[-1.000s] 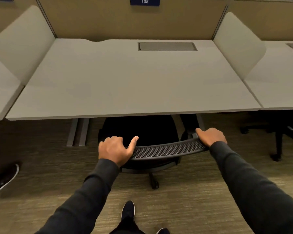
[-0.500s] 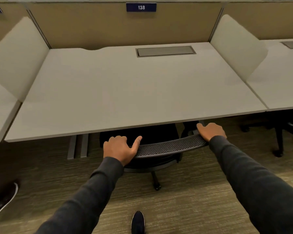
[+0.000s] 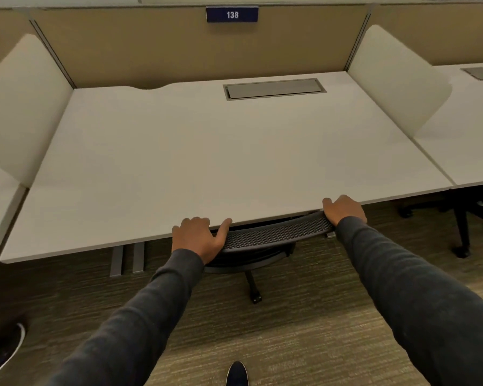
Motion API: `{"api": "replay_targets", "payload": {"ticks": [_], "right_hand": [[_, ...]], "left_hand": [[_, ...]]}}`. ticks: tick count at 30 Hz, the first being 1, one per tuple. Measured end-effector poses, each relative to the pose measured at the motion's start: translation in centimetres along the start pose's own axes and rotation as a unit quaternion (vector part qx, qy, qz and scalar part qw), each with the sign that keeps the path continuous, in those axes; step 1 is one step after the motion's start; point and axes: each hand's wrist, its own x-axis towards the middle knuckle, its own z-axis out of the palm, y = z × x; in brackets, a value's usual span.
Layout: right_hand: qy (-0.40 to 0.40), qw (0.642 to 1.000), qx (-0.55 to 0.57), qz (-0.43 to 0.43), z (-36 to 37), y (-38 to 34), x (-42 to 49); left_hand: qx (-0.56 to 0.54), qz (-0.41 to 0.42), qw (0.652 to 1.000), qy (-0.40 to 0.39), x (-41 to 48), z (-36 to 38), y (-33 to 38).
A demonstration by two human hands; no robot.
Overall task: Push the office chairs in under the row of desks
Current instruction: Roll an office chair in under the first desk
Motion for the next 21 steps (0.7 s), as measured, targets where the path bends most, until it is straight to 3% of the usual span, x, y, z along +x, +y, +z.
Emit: {"api": "replay_targets", "payload": {"ticks": [10,16,21], "right_hand": [[0.009,0.993,0.117,-0.006,1.1,1.5,-1.0],[0.039,0.984,0.022,-0.172,0.7,4.3,-3.8],[0.04,0.963,-0.013,-0.267,-1.5,9.7,-5.2]], "left_hand": [[-0.007,-0.002,1.0,-0.016,0.2,0.3,-0.5],[-0.016,0.004,1.0,-0.006,-0.1,-0.3,1.2],[0.036,0.073,0.996,0.039,-2.7,1.0,10.4]]}}
